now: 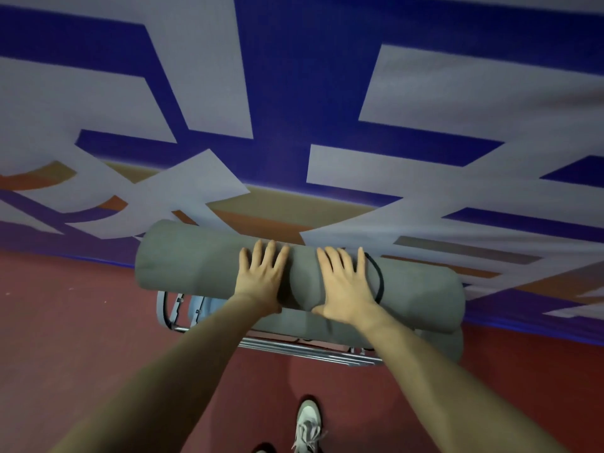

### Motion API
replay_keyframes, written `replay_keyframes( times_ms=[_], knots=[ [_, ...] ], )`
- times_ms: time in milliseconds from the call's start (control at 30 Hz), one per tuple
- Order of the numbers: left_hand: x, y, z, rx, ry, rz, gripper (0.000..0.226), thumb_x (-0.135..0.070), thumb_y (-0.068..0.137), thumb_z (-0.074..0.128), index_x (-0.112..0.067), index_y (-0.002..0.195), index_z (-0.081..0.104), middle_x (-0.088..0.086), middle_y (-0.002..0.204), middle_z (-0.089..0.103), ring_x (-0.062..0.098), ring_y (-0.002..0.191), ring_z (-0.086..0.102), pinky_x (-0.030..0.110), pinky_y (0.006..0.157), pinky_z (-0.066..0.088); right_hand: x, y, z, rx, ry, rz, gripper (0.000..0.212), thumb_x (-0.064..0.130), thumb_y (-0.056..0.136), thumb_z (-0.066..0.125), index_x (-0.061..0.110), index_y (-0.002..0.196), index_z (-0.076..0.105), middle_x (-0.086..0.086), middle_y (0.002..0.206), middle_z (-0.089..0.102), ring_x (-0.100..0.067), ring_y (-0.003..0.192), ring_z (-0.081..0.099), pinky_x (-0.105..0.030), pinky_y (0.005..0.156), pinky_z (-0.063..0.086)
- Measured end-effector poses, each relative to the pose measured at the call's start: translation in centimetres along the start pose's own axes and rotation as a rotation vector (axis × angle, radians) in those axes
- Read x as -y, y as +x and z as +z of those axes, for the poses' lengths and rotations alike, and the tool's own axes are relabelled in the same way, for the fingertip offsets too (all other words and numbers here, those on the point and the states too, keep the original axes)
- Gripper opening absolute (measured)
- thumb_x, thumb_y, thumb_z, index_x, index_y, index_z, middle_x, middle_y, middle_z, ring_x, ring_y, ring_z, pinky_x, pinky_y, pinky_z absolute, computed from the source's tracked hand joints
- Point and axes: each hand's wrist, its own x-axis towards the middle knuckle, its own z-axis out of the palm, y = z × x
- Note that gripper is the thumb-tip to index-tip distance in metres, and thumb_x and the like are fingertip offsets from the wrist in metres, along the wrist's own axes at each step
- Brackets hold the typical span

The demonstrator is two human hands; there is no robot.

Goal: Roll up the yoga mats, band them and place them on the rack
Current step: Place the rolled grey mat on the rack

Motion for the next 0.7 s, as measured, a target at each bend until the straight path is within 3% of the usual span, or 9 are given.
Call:
replay_keyframes(
  times_ms=[100, 200, 267, 367, 533, 700],
  knots=[
    [0.3, -1.0, -0.3, -0.063, -0.05, 0.014, 0.12, -0.053, 0.063, 0.078, -0.019, 0.15, 0.003, 0.013, 0.153, 0.014, 0.036, 0.141, 0.017, 0.054, 0.111, 0.018, 0.5, -1.0, -0.2, -0.061, 0.056, 0.01, 0.101, 0.055, 0.076, 0.068, 0.009, 0.149, 0.016, -0.009, 0.153, 0.021, -0.029, 0.141, 0.018, -0.047, 0.117, 0.001],
    [0.6, -1.8, 0.4, -0.183, -0.13, 0.026, 0.117, -0.048, 0.035, 0.087, -0.012, 0.134, 0.036, 0.017, 0.125, 0.054, 0.038, 0.111, 0.055, 0.05, 0.09, 0.045, 1.5, -1.7, -0.4, -0.08, 0.128, 0.031, 0.084, 0.046, 0.083, 0.065, 0.01, 0.146, 0.022, -0.009, 0.15, 0.025, -0.028, 0.138, 0.024, -0.04, 0.114, 0.014],
    [0.6, -2.5, 0.8, -0.228, -0.205, 0.035, 0.096, -0.038, 0.053, 0.082, -0.008, 0.135, 0.042, 0.017, 0.125, 0.053, 0.038, 0.112, 0.053, 0.047, 0.092, 0.041, 2.1, -2.3, -0.5, -0.091, 0.162, 0.062, 0.076, 0.041, 0.085, 0.063, 0.012, 0.144, 0.026, -0.008, 0.149, 0.025, -0.028, 0.136, 0.025, -0.039, 0.112, 0.017],
    [0.1, -3.9, 0.5, -0.21, -0.211, 0.011, 0.075, -0.032, 0.078, 0.064, -0.012, 0.143, 0.031, 0.01, 0.138, 0.039, 0.032, 0.127, 0.038, 0.04, 0.103, 0.03, 3.1, -3.5, -0.5, -0.109, 0.163, 0.085, 0.064, 0.036, 0.088, 0.059, 0.015, 0.141, 0.03, -0.007, 0.147, 0.027, -0.028, 0.135, 0.025, -0.039, 0.112, 0.017],
    [-0.6, -6.8, 0.9, -0.205, -0.288, -0.026, 0.054, -0.03, 0.088, 0.056, -0.013, 0.135, 0.037, 0.007, 0.133, 0.043, 0.029, 0.124, 0.04, 0.037, 0.1, 0.031, 4.5, -6.5, 0.7, -0.149, 0.165, 0.161, 0.045, 0.03, 0.092, 0.052, 0.014, 0.133, 0.042, -0.008, 0.133, 0.04, -0.029, 0.124, 0.036, -0.037, 0.104, 0.024],
    [-2.1, -9.6, 4.1, -0.169, -0.333, 0.011, 0.044, -0.031, 0.09, 0.053, -0.012, 0.128, 0.043, 0.007, 0.127, 0.048, 0.028, 0.12, 0.043, 0.037, 0.097, 0.032, 6.1, -9.7, 4.2, -0.124, 0.172, 0.157, 0.039, 0.026, 0.092, 0.05, 0.015, 0.129, 0.047, -0.006, 0.126, 0.047, -0.027, 0.118, 0.041, -0.035, 0.099, 0.027]
  ],
)
